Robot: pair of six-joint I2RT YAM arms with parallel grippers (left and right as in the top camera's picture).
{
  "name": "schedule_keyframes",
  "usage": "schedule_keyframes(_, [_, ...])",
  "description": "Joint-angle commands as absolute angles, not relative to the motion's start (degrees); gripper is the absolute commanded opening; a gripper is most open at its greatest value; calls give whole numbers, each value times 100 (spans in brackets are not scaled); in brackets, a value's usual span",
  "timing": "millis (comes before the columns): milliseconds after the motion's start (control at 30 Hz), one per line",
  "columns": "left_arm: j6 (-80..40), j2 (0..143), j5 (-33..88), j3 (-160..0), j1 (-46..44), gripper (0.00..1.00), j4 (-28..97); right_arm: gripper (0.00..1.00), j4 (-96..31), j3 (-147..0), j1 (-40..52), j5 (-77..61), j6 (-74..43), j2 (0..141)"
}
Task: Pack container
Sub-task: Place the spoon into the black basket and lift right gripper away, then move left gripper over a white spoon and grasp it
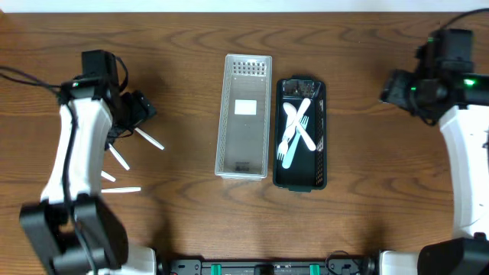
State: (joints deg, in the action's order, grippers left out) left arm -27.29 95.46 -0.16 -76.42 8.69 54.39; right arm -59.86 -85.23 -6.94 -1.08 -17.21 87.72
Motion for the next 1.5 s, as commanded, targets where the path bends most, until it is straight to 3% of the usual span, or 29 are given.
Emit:
schedule_keyframes(0, [-2867, 9996, -47, -7636, 950, 98, 5347, 69, -6007, -8541, -947, -89, -1553, 8735])
schedule_keyframes(333, [-2987, 10890, 843, -7636, 1197, 98, 4541, 69, -6139, -8538, -996, -89, -1448, 8735])
schedule_keyframes(1467, [-3225, 11695, 397, -7634, 1280, 98, 4147, 70, -6311, -8538, -989, -89, -1448, 8735])
